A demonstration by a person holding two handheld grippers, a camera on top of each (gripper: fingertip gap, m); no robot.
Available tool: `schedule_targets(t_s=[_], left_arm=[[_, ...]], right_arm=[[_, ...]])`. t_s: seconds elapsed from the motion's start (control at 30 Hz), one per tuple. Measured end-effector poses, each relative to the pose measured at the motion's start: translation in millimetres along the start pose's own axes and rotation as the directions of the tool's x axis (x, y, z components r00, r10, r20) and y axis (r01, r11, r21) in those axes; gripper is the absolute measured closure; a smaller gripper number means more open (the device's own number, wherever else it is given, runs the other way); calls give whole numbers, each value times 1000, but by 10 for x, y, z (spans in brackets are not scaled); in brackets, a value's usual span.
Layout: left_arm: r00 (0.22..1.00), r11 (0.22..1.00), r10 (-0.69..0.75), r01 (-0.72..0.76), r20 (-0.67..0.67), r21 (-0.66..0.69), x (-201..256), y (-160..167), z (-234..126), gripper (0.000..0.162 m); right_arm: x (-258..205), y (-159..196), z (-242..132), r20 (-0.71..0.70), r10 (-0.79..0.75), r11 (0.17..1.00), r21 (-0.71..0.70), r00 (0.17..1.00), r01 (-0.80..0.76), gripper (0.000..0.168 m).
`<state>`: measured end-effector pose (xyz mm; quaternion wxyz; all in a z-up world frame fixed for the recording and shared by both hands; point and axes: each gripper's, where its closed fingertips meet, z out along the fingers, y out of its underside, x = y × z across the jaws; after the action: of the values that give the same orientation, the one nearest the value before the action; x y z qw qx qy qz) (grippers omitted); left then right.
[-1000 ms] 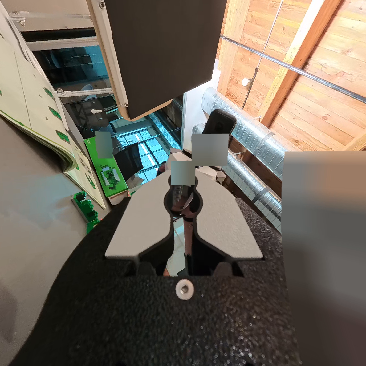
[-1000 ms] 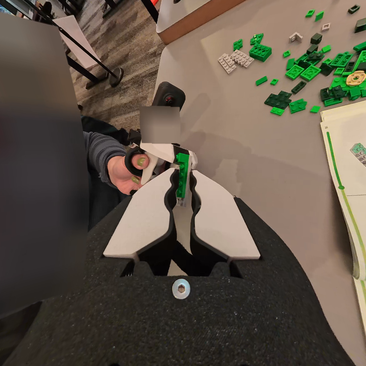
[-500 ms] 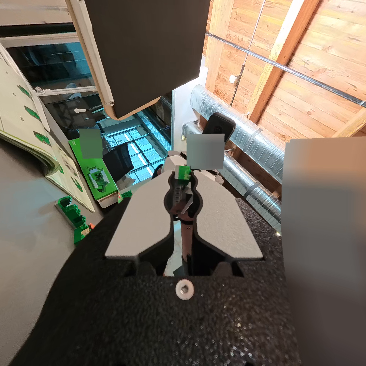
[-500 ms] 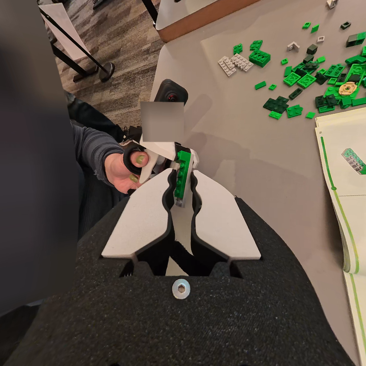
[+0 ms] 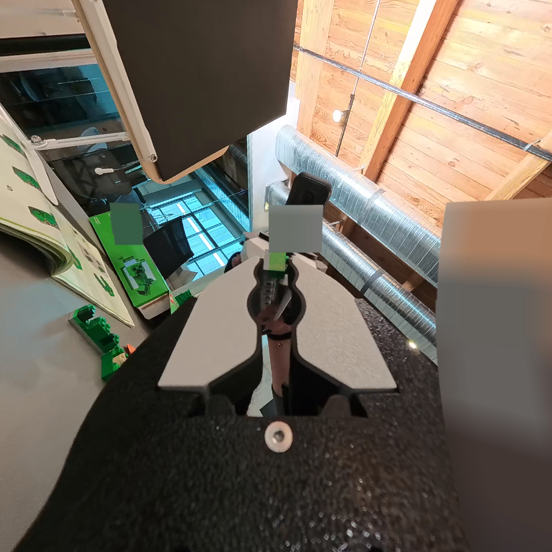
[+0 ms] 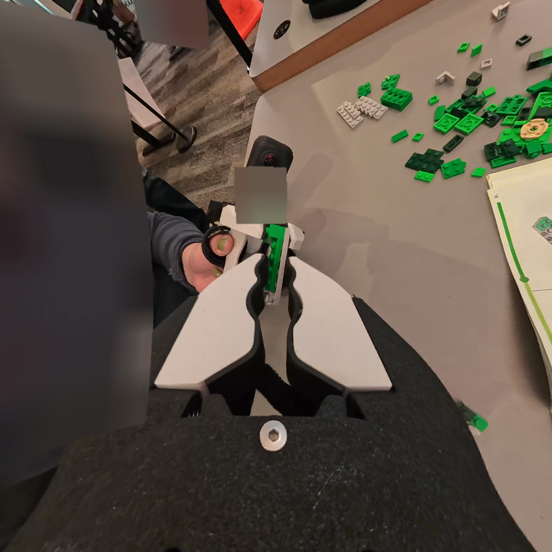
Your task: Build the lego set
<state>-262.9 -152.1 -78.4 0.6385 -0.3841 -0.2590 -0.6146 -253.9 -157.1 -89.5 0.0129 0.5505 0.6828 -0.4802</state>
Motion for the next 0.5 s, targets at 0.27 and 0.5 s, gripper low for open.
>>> schedule_targets(t_s=[0.27,0.5], left_arm=[[1000,1000,7,-7,-13,-14,3,16,2,148],[999,1000,1,-2,-37,-21,6,43,-2,148]], right_arm=[[-11,32,1,-17,-4,1000,-20,1000,4,159],[-21,75,-2,-102,-106,993,-52,989,101,160]])
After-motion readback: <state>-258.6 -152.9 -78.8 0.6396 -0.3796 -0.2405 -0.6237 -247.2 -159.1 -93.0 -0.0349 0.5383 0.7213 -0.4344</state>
